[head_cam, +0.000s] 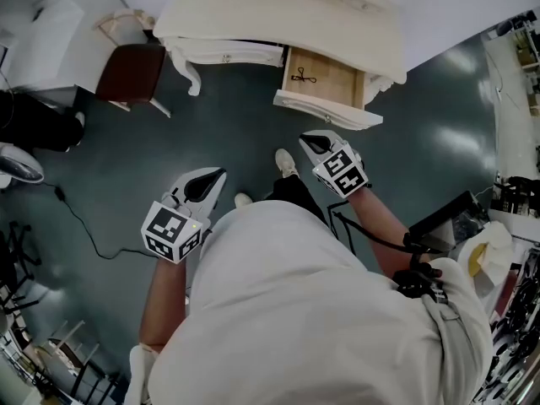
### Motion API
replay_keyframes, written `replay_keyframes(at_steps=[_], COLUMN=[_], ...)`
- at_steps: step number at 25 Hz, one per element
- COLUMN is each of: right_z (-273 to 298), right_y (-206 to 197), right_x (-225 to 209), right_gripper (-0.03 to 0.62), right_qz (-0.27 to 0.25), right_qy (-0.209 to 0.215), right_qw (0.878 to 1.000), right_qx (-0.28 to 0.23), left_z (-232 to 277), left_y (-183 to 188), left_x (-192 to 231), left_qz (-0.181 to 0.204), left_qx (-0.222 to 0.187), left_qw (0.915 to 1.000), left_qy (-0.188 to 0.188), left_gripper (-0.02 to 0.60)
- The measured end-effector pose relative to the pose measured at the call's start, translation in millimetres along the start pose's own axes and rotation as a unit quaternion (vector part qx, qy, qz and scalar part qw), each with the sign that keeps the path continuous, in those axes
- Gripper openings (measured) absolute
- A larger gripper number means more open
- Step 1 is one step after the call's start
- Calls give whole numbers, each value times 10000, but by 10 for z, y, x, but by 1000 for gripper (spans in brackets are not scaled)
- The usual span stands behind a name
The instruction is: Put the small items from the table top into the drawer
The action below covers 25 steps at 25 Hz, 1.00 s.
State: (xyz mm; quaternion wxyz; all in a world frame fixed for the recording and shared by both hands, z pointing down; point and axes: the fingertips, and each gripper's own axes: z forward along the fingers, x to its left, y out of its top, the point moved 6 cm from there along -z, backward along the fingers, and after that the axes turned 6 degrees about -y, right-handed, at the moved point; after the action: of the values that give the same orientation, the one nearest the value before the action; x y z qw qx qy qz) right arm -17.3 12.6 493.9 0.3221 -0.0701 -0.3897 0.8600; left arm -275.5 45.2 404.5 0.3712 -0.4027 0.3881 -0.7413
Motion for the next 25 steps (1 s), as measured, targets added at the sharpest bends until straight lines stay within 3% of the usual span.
replay_keyframes(at_steps=[11,25], right_z=[-181,-157], right_y=[163,302], right_x=[525,686], right_gripper=[0,0], right_qz=[37,-112], right_qy=[181,319], right_qw=[9995,9989], right_qx=[-252,-313], left_z=[-163,-267], left_y=[-172,-247], left_x=[-82,-77], left_qz=[89,-27], left_qx=[18,-8], left_qw=[9998,9999], left_qy=[-171,-101], left_gripper=[2,2])
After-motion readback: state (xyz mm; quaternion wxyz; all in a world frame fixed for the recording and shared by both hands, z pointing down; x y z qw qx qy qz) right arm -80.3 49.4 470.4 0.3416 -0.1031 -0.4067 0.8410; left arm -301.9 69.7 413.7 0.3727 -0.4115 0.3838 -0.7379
